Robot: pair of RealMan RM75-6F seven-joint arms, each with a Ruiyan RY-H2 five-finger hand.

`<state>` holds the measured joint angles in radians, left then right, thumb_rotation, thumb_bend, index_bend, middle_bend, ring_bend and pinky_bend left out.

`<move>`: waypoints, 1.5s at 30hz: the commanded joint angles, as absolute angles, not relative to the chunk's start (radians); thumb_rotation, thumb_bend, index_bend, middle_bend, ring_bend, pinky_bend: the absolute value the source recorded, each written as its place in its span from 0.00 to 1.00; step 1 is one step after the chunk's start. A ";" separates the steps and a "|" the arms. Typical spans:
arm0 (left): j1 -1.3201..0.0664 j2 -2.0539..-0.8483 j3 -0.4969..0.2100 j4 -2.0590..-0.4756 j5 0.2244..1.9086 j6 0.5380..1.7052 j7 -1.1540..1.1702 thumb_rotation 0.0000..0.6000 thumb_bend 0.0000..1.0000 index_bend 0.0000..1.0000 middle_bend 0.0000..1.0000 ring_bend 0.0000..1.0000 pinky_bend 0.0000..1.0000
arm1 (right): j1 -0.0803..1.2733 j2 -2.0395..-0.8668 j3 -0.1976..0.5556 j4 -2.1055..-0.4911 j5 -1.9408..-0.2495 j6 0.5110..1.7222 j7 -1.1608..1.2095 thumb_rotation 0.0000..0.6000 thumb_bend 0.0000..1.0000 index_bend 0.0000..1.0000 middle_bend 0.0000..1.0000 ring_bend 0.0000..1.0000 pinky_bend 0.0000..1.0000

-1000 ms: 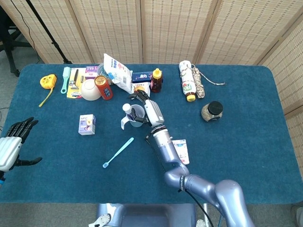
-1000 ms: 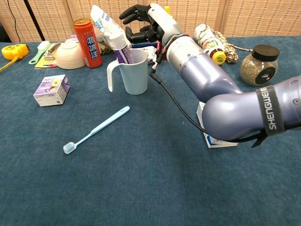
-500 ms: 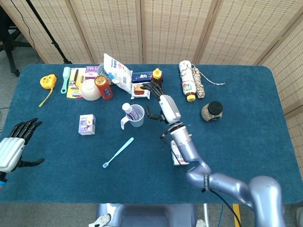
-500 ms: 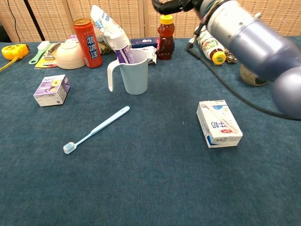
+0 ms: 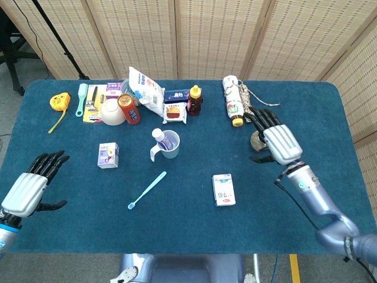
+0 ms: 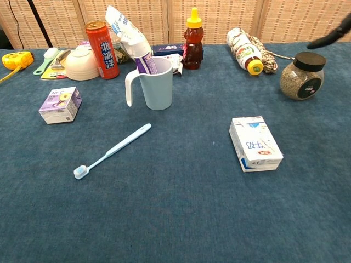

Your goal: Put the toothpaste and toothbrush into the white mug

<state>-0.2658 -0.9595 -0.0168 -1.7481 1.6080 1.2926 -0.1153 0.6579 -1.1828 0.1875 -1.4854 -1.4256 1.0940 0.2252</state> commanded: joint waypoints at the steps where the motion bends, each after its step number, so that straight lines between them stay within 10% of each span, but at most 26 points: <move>1: -0.273 -0.973 -0.018 -1.728 1.638 1.309 -0.104 1.00 0.02 0.00 0.00 0.00 0.00 | 0.595 -1.123 0.149 -1.528 -1.412 1.119 0.172 1.00 0.00 0.00 0.00 0.00 0.00; 20: -0.378 -1.139 0.000 -1.413 1.918 1.470 -0.221 1.00 0.05 0.00 0.00 0.00 0.00 | 0.225 -1.130 0.029 -1.505 -1.359 1.435 0.096 1.00 0.00 0.00 0.00 0.00 0.00; 45: -0.606 -1.387 0.092 -0.902 2.175 1.505 -0.167 1.00 0.18 0.00 0.00 0.00 0.00 | 0.172 -1.148 0.060 -1.506 -1.381 1.427 0.112 1.00 0.00 0.00 0.00 0.00 0.00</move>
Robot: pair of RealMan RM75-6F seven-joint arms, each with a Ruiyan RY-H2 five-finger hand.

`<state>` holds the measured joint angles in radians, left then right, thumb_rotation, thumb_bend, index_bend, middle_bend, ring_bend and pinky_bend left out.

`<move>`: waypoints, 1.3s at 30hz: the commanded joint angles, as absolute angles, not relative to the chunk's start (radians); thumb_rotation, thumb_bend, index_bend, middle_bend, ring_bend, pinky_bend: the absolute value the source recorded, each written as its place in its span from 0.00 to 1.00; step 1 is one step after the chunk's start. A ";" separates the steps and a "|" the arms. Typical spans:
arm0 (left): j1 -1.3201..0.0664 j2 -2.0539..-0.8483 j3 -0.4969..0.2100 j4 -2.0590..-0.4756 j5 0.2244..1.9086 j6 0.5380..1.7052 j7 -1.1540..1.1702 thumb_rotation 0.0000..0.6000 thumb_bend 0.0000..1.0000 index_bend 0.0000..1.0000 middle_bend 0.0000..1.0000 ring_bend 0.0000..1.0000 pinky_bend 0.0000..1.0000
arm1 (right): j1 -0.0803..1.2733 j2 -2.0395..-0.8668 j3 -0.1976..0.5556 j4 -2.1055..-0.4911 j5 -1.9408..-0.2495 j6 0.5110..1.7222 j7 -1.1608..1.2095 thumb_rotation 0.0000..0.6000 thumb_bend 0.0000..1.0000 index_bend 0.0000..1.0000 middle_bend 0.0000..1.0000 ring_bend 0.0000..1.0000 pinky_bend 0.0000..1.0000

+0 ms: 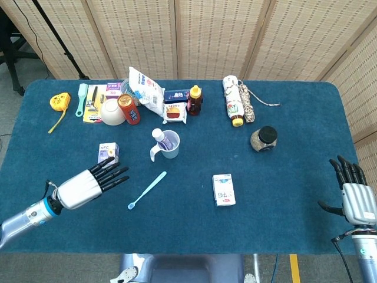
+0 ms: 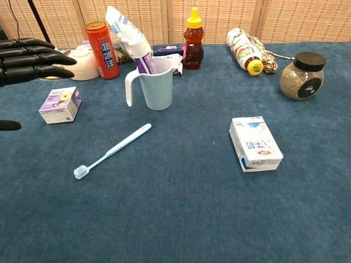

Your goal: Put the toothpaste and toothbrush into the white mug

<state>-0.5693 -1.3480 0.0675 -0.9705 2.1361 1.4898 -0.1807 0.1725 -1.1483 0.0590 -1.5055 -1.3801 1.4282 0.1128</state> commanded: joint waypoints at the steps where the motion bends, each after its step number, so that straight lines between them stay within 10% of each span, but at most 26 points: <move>1: -0.618 -1.399 0.098 -0.872 2.188 1.509 -0.157 1.00 0.19 0.00 0.00 0.00 0.00 | 0.171 -1.148 0.061 -1.508 -1.381 1.424 0.113 1.00 0.00 0.00 0.00 0.00 0.00; 39: -0.776 -1.799 0.241 -0.482 2.119 1.444 -0.158 1.00 0.20 0.00 0.00 0.00 0.01 | 0.159 -1.150 0.093 -1.500 -1.388 1.381 0.123 1.00 0.00 0.00 0.00 0.00 0.00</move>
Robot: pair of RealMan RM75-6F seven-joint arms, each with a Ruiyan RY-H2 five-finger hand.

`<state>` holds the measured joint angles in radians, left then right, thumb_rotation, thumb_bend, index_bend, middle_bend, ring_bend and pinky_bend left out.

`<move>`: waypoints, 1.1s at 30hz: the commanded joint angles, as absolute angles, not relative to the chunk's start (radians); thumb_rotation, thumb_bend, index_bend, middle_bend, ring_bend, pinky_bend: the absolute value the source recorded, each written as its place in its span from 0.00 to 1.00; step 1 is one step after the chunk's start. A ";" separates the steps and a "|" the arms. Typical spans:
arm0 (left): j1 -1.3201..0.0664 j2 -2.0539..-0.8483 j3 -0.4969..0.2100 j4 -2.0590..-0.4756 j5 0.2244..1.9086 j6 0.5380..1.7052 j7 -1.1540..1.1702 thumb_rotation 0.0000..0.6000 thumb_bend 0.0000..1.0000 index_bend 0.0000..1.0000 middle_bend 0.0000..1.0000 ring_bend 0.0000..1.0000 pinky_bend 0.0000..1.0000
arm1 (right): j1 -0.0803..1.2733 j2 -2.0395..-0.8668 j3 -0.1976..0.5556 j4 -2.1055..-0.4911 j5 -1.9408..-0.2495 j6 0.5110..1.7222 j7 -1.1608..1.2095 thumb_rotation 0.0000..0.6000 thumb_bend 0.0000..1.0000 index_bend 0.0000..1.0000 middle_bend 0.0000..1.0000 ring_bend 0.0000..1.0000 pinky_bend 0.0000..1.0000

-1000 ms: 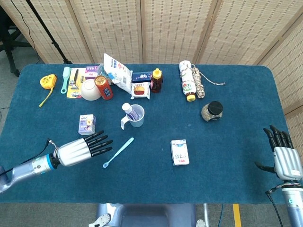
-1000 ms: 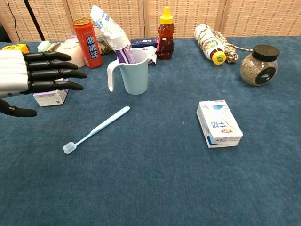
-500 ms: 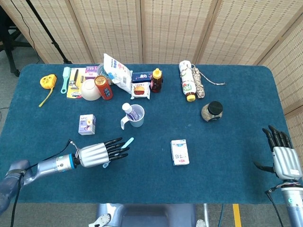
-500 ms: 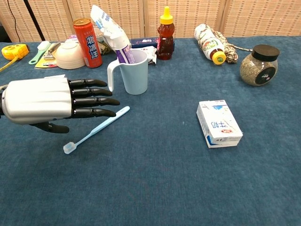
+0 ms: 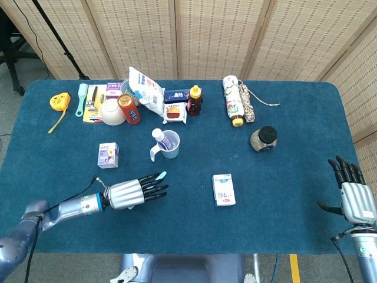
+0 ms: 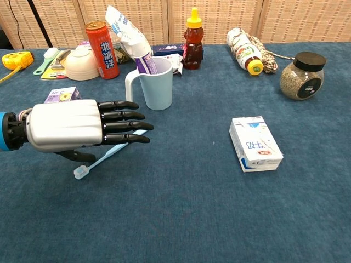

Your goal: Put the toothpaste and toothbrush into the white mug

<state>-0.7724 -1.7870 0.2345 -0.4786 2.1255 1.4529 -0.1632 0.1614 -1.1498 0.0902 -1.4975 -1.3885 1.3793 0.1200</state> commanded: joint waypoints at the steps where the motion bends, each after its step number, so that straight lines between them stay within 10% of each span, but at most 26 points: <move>1: -0.778 -1.806 0.242 -0.486 2.113 1.441 -0.156 1.00 0.20 0.00 0.00 0.00 0.01 | 0.159 -1.149 0.093 -1.500 -1.390 1.382 0.122 1.00 0.00 0.00 0.00 0.00 0.00; 33: -0.863 -1.698 0.234 -0.883 1.985 1.279 -0.115 1.00 0.24 0.09 0.00 0.00 0.01 | 0.153 -1.140 0.098 -1.508 -1.403 1.368 0.136 1.00 0.00 0.00 0.00 0.00 0.00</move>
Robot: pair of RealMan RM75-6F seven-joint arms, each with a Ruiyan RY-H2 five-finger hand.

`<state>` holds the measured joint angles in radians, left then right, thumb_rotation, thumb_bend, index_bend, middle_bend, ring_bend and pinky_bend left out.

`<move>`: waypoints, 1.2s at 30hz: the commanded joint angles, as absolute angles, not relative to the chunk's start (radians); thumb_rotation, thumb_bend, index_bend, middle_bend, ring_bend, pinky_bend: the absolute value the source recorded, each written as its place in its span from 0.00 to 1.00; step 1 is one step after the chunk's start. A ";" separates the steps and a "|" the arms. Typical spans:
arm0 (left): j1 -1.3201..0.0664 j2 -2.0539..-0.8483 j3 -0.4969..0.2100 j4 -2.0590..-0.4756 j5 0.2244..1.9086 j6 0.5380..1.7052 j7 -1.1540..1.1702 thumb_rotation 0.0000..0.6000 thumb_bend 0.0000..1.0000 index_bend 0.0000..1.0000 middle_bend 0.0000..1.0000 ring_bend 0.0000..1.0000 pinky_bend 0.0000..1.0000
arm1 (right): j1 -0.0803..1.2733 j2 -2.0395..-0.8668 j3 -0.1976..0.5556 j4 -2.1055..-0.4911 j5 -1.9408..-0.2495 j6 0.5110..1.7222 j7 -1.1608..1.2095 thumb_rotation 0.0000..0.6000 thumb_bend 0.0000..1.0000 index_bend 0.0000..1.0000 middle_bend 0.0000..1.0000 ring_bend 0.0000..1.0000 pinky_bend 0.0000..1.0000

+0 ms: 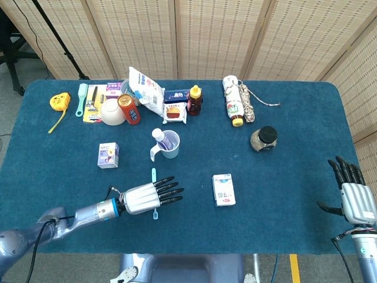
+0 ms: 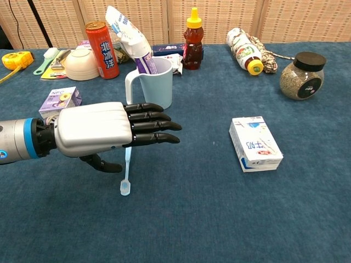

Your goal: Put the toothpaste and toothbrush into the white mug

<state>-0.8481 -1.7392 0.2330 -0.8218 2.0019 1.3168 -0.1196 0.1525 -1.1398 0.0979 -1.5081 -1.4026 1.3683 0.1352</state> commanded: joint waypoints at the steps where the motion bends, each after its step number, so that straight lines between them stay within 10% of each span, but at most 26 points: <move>1: -0.866 -1.688 0.233 -0.902 1.981 1.272 -0.112 1.00 0.25 0.12 0.00 0.00 0.01 | 0.153 -1.140 0.097 -1.509 -1.403 1.367 0.136 1.00 0.00 0.00 0.00 0.00 0.00; 9: -0.896 -1.609 0.217 -1.060 1.946 1.190 -0.072 1.00 0.26 0.30 0.00 0.00 0.01 | 0.156 -1.141 0.097 -1.510 -1.403 1.356 0.137 1.00 0.00 0.00 0.00 0.00 0.00; 36: -0.915 -1.599 0.200 -1.084 1.899 1.053 0.016 1.00 0.29 0.35 0.00 0.00 0.01 | 0.157 -1.137 0.098 -1.511 -1.403 1.343 0.150 1.00 0.00 0.00 0.00 0.00 0.00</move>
<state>-0.9142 -1.5955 0.1985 -1.0875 1.8991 1.0562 0.0132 0.1567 -1.1373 0.0979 -1.5105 -1.4024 1.3429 0.1498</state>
